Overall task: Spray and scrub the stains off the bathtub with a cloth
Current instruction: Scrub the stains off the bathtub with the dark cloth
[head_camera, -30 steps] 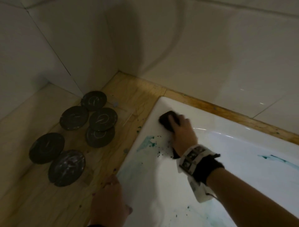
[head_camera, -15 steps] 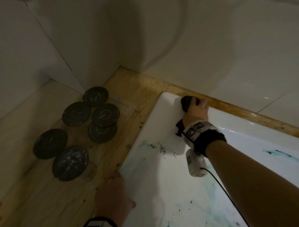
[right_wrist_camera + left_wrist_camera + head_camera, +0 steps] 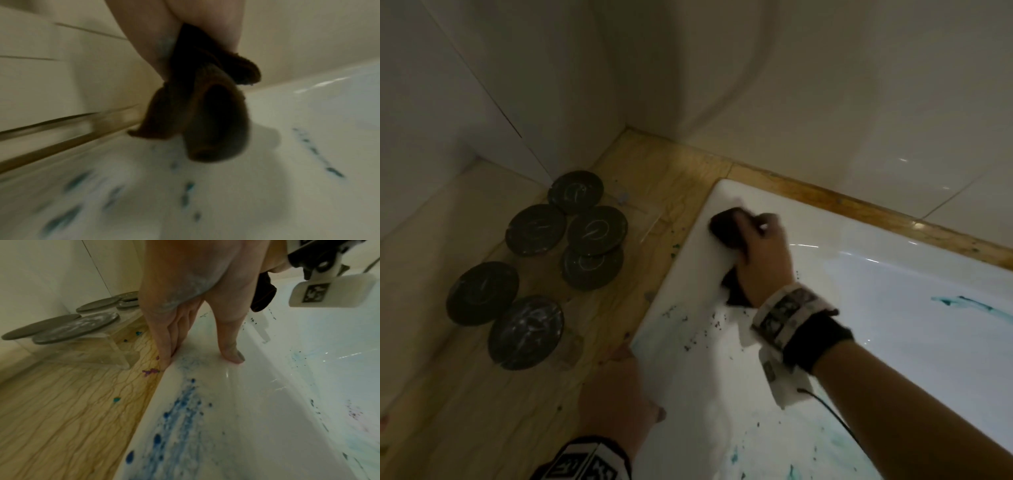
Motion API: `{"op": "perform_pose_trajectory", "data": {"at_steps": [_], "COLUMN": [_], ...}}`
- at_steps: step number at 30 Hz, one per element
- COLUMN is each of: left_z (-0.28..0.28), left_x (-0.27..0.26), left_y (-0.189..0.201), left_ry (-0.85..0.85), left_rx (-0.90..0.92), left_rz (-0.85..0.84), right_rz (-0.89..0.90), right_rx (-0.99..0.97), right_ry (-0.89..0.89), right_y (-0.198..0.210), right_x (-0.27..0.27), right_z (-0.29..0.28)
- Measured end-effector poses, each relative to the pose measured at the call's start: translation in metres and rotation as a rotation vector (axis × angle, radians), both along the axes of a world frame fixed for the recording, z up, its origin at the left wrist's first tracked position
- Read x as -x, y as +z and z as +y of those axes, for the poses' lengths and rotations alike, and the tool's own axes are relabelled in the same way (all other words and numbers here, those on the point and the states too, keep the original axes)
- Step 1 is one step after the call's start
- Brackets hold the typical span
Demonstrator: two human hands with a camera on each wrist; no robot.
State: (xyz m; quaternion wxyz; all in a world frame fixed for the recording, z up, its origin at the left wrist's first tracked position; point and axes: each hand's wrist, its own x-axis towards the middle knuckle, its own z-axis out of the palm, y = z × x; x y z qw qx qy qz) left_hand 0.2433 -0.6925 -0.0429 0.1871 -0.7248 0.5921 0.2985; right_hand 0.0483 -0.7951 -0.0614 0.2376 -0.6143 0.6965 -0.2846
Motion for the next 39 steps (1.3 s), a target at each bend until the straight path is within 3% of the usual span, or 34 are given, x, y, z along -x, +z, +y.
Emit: {"op": "perform_pose_trajectory", "data": {"at_steps": [3, 6, 12, 13, 14, 16, 18, 20, 27, 31, 33, 36, 37, 39], "left_z": [0.002, 0.006, 0.001, 0.000, 0.001, 0.001, 0.002, 0.002, -0.001, 0.000, 0.000, -0.001, -0.001, -0.001], "left_x": [0.002, 0.002, 0.000, 0.000, 0.000, -0.001, -0.001, -0.001, 0.000, 0.000, 0.001, 0.000, 0.000, 0.000], "left_y": [-0.003, -0.008, -0.012, -0.012, -0.012, -0.014, -0.014, -0.015, -0.010, -0.008, -0.007, -0.009, -0.008, -0.008], "left_ry": [0.007, 0.001, -0.017, -0.021, -0.026, -0.027, 0.003, 0.006, -0.008, -0.006, -0.009, 0.006, 0.008, 0.001], "left_rx": [0.019, 0.020, 0.049, 0.051, 0.047, 0.040, 0.029, 0.032, 0.023, 0.033, 0.024, 0.019, 0.023, 0.023], "left_rz": [-0.034, -0.062, -0.058, -0.054, -0.054, -0.062, -0.048, -0.047, -0.044, -0.030, -0.049, -0.052, -0.047, -0.045], "right_rz": [0.257, 0.346, 0.237, 0.206, 0.134, -0.024, -0.047, -0.001, 0.059, 0.043, -0.005, -0.132, -0.141, -0.100], "right_rx": [-0.217, -0.193, 0.173, 0.199, 0.214, 0.181, 0.109, -0.019, -0.021, 0.005, 0.058, 0.088, 0.032, -0.016], "right_ry": [-0.081, 0.138, 0.478, 0.457, 0.348, -0.041, -0.390, -0.518, -0.025, 0.321, 0.150, -0.400, -0.460, -0.340], "right_y": [-0.004, -0.013, -0.029, -0.025, -0.022, -0.021, -0.021, -0.020, -0.033, -0.026, -0.024, -0.021, -0.022, -0.027], "right_x": [0.016, -0.004, -0.030, -0.024, -0.015, 0.013, 0.044, 0.056, -0.024, -0.017, 0.003, 0.039, 0.044, 0.033], "right_z": [-0.008, 0.010, 0.062, 0.061, 0.056, 0.038, 0.016, 0.002, 0.040, 0.065, 0.053, 0.024, 0.017, 0.012]}}
